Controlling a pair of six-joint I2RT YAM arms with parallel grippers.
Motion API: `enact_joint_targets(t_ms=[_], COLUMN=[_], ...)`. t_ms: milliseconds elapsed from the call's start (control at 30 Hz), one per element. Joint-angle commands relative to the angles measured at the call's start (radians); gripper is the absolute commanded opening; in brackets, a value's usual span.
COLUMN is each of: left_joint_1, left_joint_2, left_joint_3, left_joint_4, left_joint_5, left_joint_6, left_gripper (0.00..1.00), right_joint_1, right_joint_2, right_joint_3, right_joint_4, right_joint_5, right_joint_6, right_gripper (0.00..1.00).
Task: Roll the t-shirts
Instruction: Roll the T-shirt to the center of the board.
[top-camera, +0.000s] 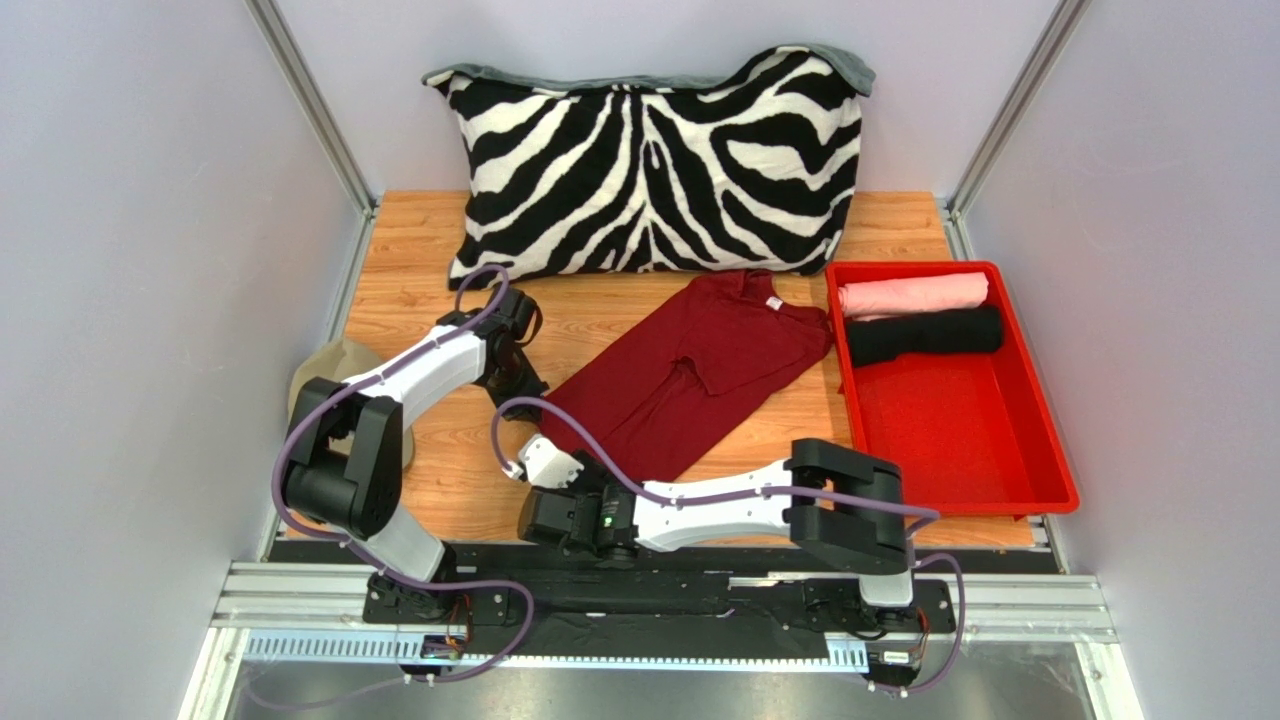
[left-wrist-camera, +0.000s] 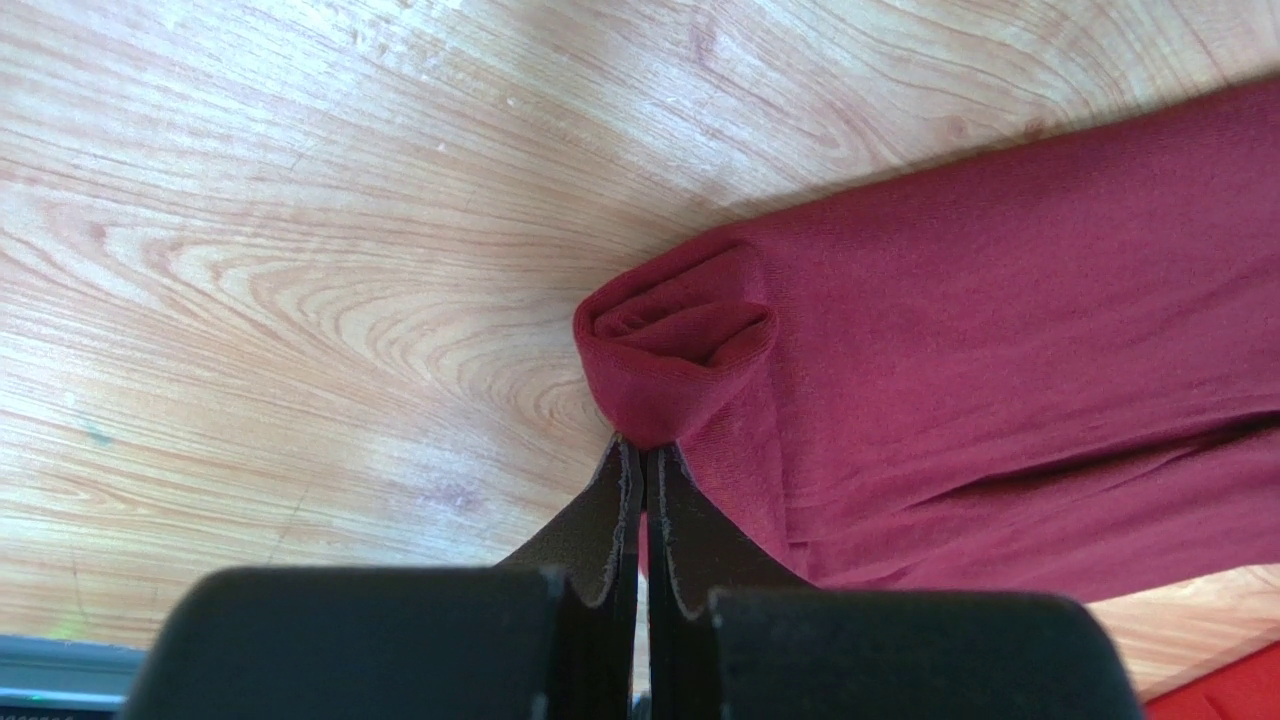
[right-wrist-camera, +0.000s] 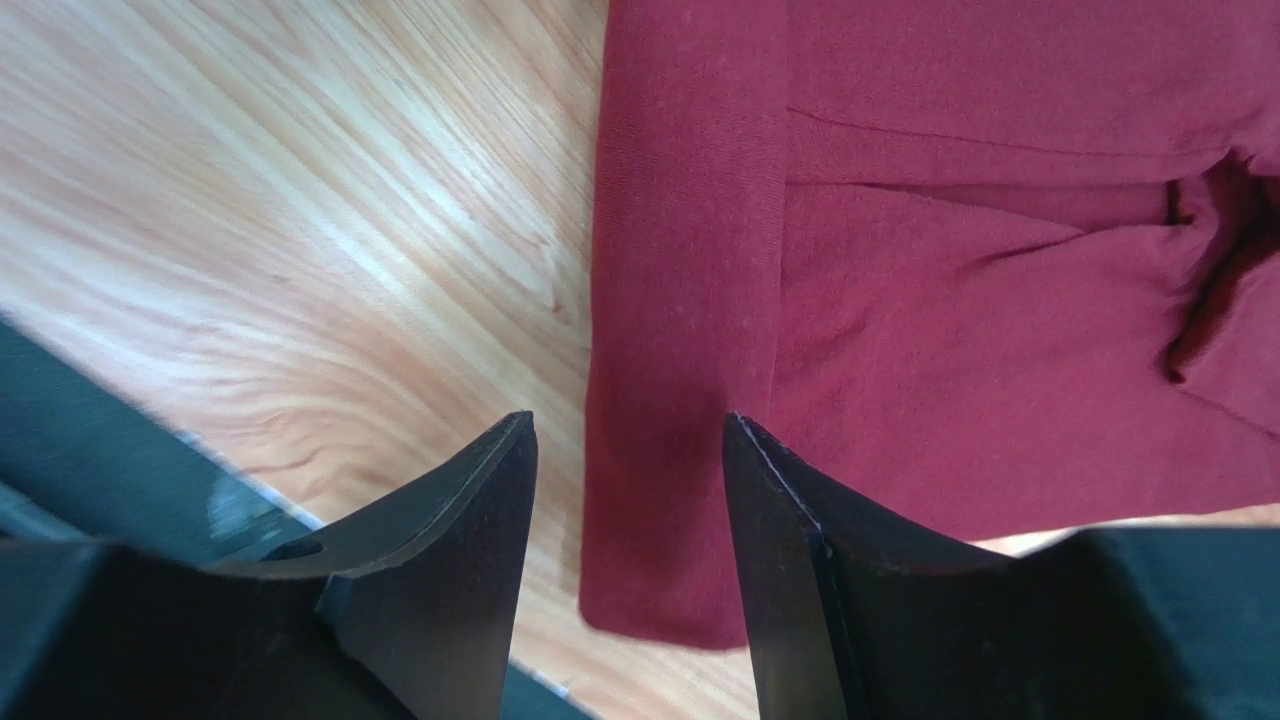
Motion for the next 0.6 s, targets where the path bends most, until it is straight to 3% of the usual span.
enact_joint_targets(t_ms=[0, 433, 533, 567], left_joint_1=[0.0, 0.0, 0.0, 0.0], left_joint_2=[0.003, 0.023, 0.032, 0.034], left_joint_3=[0.046, 0.076, 0.082, 0.084], left_joint_4=[-0.035, -0.054, -0.055, -0.057], left_joint_5=[0.01, 0.01, 0.01, 0.01], left_joint_6=[0.03, 0.055, 0.058, 0.058], left_gripper=[0.0, 0.0, 0.0, 0.0], right_joint_1=[0.006, 0.004, 0.004, 0.004], right_joint_2=[0.04, 0.102, 0.094, 0.091], right_joint_3=[0.047, 0.005, -0.005, -0.01], right_joint_4=[0.057, -0.009, -0.021, -0.023], right_joint_5=[0.071, 0.068, 0.056, 0.054], right_joint_6=[-0.073, 0.001, 0.008, 0.01], right_gripper=[0.54, 0.55, 0.5, 0.44])
